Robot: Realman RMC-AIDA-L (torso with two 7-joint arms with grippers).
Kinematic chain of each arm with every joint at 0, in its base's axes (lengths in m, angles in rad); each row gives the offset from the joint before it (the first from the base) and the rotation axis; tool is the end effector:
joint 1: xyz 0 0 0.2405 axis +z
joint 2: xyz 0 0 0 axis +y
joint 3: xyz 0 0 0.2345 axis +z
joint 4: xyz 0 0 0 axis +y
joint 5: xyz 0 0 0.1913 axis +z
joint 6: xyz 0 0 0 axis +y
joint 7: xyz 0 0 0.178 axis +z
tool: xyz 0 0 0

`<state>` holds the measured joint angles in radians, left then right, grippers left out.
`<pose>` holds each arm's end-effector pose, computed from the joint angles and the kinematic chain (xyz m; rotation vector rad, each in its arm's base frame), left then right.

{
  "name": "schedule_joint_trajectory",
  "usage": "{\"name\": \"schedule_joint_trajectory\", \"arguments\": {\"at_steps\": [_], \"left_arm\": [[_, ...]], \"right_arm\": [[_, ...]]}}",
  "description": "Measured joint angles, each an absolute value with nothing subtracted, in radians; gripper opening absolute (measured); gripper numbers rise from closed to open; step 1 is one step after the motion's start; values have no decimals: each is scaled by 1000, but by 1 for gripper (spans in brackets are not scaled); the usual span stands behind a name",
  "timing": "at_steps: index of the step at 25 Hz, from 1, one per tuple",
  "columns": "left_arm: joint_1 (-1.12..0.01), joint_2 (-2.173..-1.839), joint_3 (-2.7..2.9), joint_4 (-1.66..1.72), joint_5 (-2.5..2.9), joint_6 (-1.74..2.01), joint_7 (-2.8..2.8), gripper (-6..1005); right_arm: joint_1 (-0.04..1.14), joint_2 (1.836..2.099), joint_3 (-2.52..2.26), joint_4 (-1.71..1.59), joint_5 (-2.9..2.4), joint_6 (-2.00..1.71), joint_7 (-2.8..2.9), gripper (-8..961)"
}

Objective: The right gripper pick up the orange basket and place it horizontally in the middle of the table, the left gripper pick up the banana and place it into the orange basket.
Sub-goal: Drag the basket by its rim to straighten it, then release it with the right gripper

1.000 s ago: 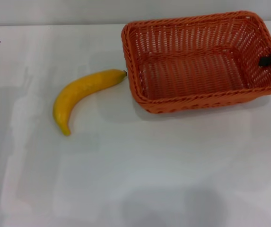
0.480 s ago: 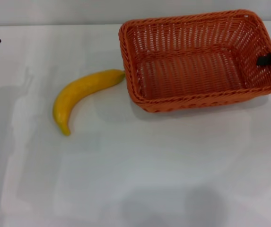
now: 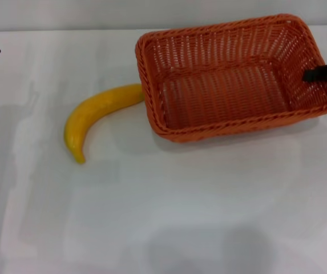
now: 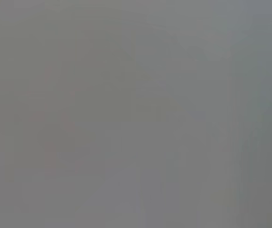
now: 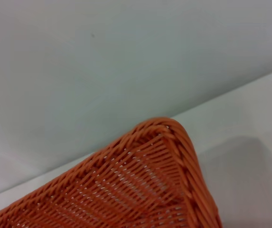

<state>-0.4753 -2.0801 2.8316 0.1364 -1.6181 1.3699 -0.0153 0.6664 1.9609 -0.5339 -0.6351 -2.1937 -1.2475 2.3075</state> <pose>-0.2920 0.3446 0.0436 -1.3671 -0.4216 -0.7129 0.2603 0.3987 0.0427 -2.0283 1.6517 0.6609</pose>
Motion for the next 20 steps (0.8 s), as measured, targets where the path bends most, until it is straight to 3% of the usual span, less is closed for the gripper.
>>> {"name": "schedule_joint_trajectory", "arguments": {"at_steps": [13, 20], "left_arm": [[-475, -2079, 2839, 127, -1618, 1370, -15, 860], [-471, -2078, 2839, 127, -1619, 1371, -15, 860]], "right_arm": [[646, 1967, -535, -627, -2140, -1260, 2286, 327], [631, 1977, -535, -632, -2089, -1258, 2225, 452]]}}
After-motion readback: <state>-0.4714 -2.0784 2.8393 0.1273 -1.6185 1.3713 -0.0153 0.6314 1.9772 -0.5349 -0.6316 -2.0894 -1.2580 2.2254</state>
